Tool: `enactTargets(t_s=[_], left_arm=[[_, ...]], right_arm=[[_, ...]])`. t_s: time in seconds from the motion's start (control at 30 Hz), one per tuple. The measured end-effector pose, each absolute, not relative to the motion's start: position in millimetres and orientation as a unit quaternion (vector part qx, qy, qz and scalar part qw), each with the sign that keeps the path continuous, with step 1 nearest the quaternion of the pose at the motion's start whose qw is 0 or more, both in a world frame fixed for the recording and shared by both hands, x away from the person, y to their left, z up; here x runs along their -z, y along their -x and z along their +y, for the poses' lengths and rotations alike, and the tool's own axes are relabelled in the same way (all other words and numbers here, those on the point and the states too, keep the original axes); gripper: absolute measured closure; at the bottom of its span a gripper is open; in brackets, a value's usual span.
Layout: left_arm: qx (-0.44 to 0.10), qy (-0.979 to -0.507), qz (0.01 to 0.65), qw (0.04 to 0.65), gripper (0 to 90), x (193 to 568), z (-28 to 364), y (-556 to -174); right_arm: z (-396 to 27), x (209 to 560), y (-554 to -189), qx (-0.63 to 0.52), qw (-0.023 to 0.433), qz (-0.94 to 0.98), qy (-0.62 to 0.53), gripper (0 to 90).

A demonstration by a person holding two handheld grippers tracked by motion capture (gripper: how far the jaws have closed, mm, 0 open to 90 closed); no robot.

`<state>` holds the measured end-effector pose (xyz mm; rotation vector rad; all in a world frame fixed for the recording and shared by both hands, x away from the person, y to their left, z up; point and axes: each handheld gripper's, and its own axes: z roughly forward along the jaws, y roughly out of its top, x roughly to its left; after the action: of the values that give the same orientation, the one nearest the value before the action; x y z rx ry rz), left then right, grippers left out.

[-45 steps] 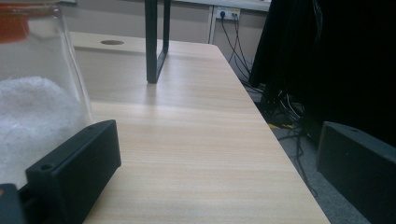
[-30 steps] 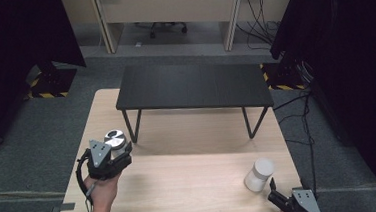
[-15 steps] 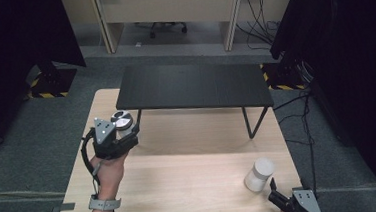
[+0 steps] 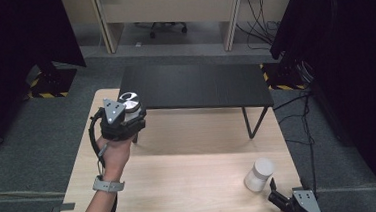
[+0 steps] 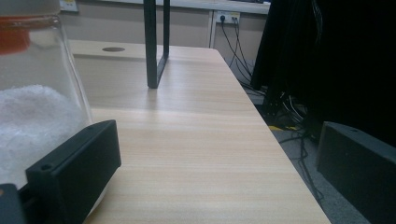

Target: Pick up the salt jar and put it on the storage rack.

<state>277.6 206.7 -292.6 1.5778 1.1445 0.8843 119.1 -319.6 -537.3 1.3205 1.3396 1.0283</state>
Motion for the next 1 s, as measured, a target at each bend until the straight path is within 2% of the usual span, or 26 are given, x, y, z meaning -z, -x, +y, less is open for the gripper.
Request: enactTargets(t_s=[0.6, 1.0], left_arm=[[-0.373, -0.639, 0.459, 0.492, 31.6, 273, 189, -311], [-0.368, -0.643, 0.462, 0.488, 31.6, 284, 192, -353]], right_arm=[[-320, 536, -120, -0.417, 0.477, 0.554, -0.541, 0.3], [-318, 534, -121, -0.412, 0.477, 0.552, -0.547, 0.3]])
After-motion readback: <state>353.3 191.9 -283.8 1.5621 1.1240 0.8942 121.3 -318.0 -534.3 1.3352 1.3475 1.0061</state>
